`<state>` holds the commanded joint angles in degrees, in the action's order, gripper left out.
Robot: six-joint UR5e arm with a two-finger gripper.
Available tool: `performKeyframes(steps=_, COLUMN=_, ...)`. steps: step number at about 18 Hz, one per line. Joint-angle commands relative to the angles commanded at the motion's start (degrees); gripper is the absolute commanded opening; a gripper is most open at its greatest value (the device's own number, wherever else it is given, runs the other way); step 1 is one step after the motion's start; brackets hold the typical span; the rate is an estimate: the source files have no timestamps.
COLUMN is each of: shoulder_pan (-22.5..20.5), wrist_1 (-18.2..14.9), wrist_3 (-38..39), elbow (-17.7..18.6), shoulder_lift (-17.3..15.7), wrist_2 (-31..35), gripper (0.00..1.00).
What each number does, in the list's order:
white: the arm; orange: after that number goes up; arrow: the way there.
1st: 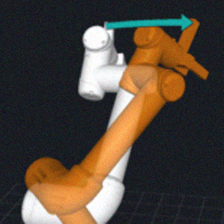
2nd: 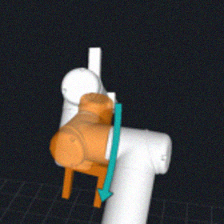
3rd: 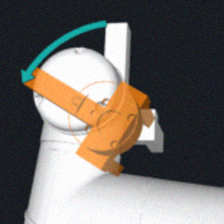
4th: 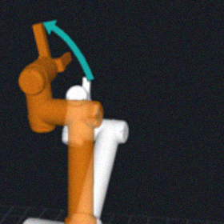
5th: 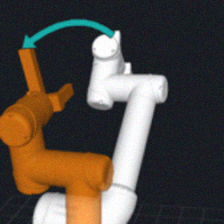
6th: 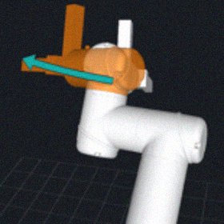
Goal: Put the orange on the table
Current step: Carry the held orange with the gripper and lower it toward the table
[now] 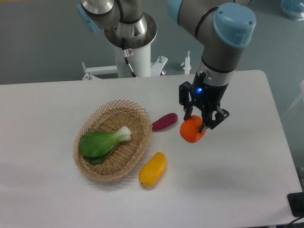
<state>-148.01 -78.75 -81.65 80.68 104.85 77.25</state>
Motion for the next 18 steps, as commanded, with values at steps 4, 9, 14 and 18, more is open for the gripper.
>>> performKeyframes(steps=4, shoulder_pan=0.09, wrist_1=0.18, wrist_3=0.0, elbow=-0.09, shoulder_lift=0.0, wrist_2=-0.09, gripper=0.51)
performKeyframes(steps=9, shoulder_pan=-0.17, wrist_1=0.09, wrist_3=-0.09, elbow=-0.18, shoulder_lift=-0.09, wrist_2=0.0, gripper=0.51)
performKeyframes(steps=14, shoulder_pan=-0.78, wrist_1=0.61, wrist_3=-4.29, elbow=0.7, shoulder_lift=0.35, wrist_2=1.39, gripper=0.51)
performKeyframes(steps=18, shoulder_pan=-2.63, wrist_1=0.88, wrist_3=-9.58, elbow=0.62, shoulder_lift=2.72, wrist_2=5.09, gripper=0.51)
